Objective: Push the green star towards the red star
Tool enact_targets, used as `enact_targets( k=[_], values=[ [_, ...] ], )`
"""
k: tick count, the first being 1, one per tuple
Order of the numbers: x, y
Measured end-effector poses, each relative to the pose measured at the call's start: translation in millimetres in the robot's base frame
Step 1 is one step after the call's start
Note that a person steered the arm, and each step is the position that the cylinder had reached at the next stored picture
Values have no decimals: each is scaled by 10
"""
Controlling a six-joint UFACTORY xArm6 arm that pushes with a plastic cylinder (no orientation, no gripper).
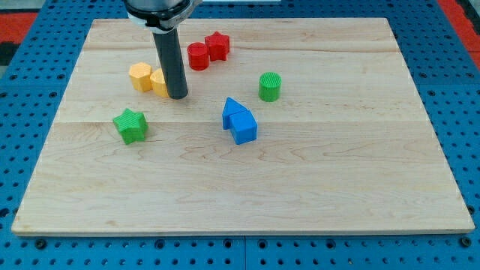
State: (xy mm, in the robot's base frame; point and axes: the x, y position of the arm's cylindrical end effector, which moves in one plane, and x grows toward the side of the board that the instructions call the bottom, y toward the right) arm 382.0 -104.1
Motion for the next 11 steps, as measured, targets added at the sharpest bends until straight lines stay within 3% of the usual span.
enact_targets(
  k=[3, 5, 7, 9, 11],
  values=[
    [49, -45],
    [59, -778],
    [461, -1235],
    [855, -1255],
    [953, -1227]
  ],
)
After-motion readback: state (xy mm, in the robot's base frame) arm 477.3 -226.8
